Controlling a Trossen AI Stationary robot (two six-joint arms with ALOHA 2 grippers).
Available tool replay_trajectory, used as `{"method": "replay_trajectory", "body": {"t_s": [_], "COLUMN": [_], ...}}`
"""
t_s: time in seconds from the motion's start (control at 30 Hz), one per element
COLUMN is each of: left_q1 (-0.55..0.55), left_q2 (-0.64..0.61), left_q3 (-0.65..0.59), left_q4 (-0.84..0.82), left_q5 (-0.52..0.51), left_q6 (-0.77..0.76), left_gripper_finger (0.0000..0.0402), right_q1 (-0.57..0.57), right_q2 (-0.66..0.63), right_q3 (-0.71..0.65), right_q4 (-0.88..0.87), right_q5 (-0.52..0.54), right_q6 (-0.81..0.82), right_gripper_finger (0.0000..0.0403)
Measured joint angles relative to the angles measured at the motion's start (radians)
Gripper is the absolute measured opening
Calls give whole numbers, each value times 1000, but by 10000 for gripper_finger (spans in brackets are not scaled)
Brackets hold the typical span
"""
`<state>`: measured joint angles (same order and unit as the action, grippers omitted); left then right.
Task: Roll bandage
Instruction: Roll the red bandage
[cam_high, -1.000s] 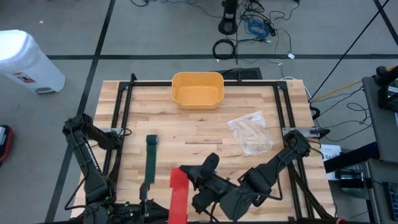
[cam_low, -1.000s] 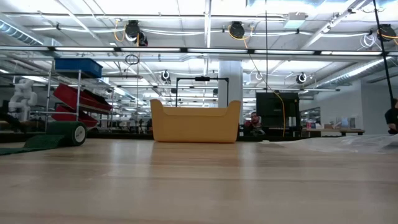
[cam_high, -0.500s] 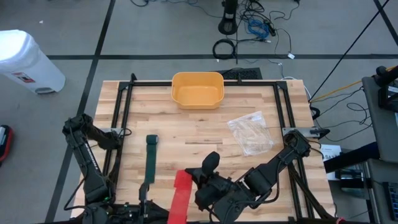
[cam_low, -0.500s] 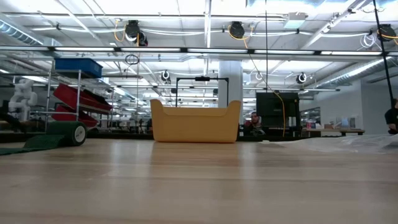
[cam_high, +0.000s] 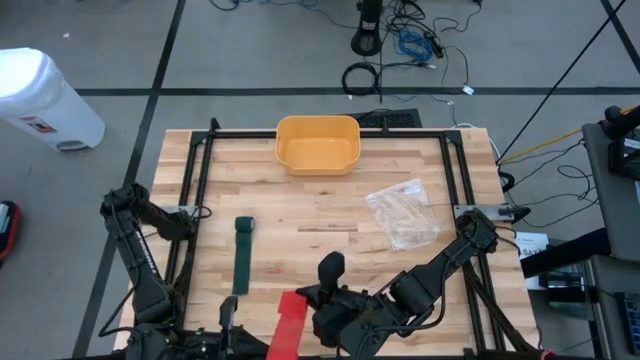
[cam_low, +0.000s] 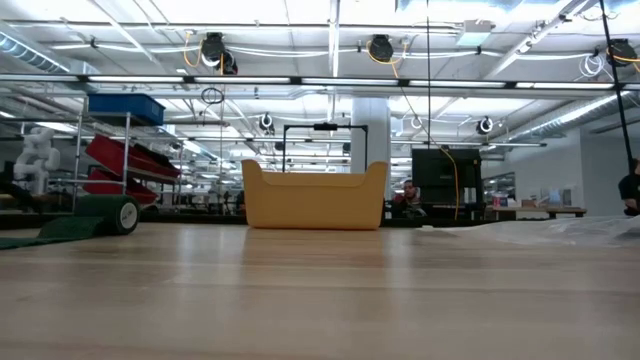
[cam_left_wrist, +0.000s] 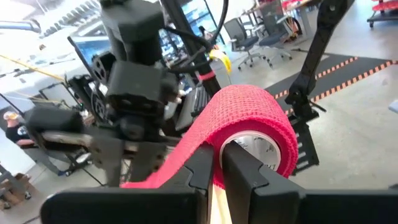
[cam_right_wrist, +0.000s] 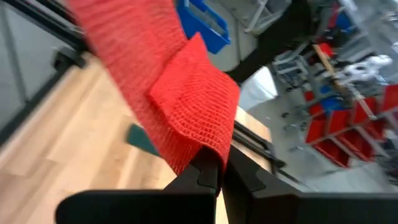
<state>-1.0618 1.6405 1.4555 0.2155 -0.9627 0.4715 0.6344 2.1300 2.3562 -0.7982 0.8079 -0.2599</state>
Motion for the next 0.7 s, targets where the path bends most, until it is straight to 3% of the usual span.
{"method": "replay_trajectory", "body": {"t_s": [0.3, 0.53, 0.7], "left_q1": [3, 6, 6], "left_q2": [0, 0, 0], "left_q3": [0, 0, 0], "left_q4": [22, 68, 73], "left_q5": [1, 1, 2], "left_q6": [14, 57, 65], "left_gripper_finger": [29, 29, 29], "right_q1": [2, 0, 0], "right_q2": [0, 2, 8], "right_q3": [0, 0, 0], "right_q4": [70, 74, 77], "right_q5": [-59, -201, -212], "right_q6": [-10, 51, 62], "right_gripper_finger": [0, 0, 0]}}
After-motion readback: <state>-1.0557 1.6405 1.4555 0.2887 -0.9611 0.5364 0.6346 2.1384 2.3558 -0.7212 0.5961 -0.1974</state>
